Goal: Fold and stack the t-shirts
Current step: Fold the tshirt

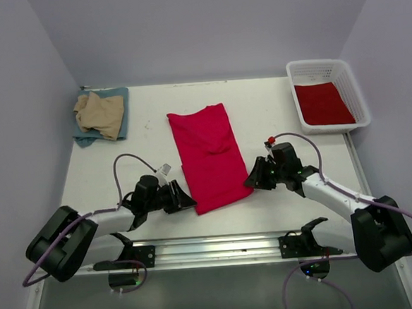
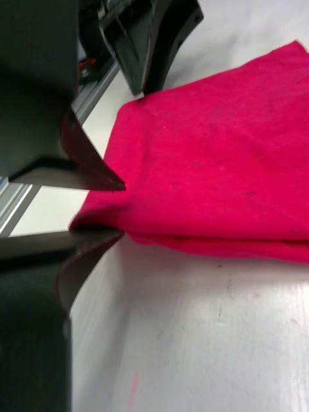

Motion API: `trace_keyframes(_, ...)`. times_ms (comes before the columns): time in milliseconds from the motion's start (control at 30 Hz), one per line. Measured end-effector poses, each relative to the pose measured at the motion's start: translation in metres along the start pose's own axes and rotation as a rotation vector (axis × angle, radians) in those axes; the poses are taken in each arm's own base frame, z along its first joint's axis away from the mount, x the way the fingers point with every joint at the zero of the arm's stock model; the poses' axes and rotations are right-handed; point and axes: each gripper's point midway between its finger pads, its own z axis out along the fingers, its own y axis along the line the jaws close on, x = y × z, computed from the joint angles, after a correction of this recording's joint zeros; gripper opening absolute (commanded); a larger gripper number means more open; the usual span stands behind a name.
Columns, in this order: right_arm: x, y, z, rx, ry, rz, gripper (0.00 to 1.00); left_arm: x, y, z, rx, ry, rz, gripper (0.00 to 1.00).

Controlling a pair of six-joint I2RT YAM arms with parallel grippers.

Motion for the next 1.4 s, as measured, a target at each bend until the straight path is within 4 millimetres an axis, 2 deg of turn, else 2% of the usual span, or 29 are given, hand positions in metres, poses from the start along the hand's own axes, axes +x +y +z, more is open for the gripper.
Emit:
trace_keyframes(33,0.000,-0.002,-0.001,0.008,-0.004,-0.005,0.41,0.000,0.002,-0.004,-0.021,-0.007,-0.001,0.49)
trace_keyframes(100,0.003,-0.008,-0.001,0.029,0.005,-0.004,0.50,-0.003,0.002,-0.011,-0.050,-0.028,0.002,0.55)
trace_keyframes(133,0.006,-0.010,-0.001,0.039,0.013,-0.001,0.51,-0.004,0.003,-0.014,-0.067,-0.037,0.005,0.56)
trace_keyframes(400,0.016,-0.022,0.000,0.088,0.042,0.002,0.51,-0.003,0.011,-0.027,-0.162,-0.046,-0.004,0.59)
trace_keyframes(567,0.020,-0.027,-0.002,0.106,0.046,0.004,0.47,0.019,0.003,-0.022,-0.135,-0.006,-0.018,0.59)
trace_keyframes(800,0.026,-0.031,-0.005,0.115,0.046,0.001,0.41,0.057,-0.023,-0.002,-0.056,0.088,-0.035,0.59)
trace_keyframes(933,0.029,-0.035,-0.005,0.126,0.048,0.004,0.36,0.058,-0.030,0.004,-0.035,0.072,-0.056,0.59)
trace_keyframes(1033,0.032,-0.038,-0.003,0.128,0.050,0.005,0.30,0.056,-0.029,0.005,-0.032,0.045,-0.075,0.59)
trace_keyframes(1100,0.034,-0.041,-0.001,0.133,0.056,0.009,0.22,0.053,-0.028,0.005,-0.032,0.025,-0.085,0.59)
trace_keyframes(1200,0.037,-0.043,0.003,0.135,0.065,0.017,0.18,0.049,-0.026,0.007,-0.039,-0.003,-0.092,0.58)
trace_keyframes(1267,0.036,-0.043,0.004,0.131,0.062,0.015,0.21,0.045,-0.024,0.009,-0.048,-0.027,-0.095,0.58)
trace_keyframes(1333,0.035,-0.043,0.004,0.130,0.061,0.016,0.33,0.042,-0.024,0.011,-0.050,-0.040,-0.099,0.58)
trace_keyframes(1400,0.034,-0.041,0.004,0.123,0.056,0.018,0.36,0.041,-0.023,0.012,-0.050,-0.050,-0.101,0.58)
